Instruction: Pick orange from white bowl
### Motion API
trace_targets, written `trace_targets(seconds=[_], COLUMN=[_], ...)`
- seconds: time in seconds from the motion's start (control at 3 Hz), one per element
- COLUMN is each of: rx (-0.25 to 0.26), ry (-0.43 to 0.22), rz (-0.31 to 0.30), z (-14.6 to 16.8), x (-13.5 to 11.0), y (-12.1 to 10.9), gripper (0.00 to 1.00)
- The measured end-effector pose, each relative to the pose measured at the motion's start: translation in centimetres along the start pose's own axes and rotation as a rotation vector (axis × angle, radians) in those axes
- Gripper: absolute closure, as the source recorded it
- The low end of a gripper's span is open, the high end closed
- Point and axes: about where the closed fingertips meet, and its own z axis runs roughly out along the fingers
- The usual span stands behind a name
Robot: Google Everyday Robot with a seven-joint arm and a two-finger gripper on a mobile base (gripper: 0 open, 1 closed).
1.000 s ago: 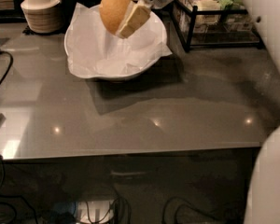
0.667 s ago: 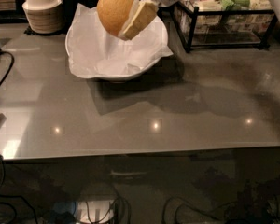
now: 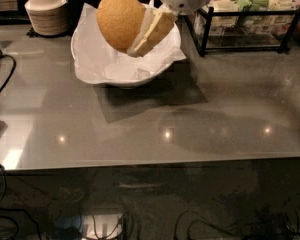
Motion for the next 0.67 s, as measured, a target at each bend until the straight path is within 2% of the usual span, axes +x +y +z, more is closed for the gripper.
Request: trace_targets(seconds=[0.33,0.67], rx=[-0.029,-0.029], ry=[-0.061,-0.061], rz=[-0.006,-0.006], z=[0.08,0.08], x=[-0.26,-0.27], y=[1.68,1.68], gripper=[1.0,1.0])
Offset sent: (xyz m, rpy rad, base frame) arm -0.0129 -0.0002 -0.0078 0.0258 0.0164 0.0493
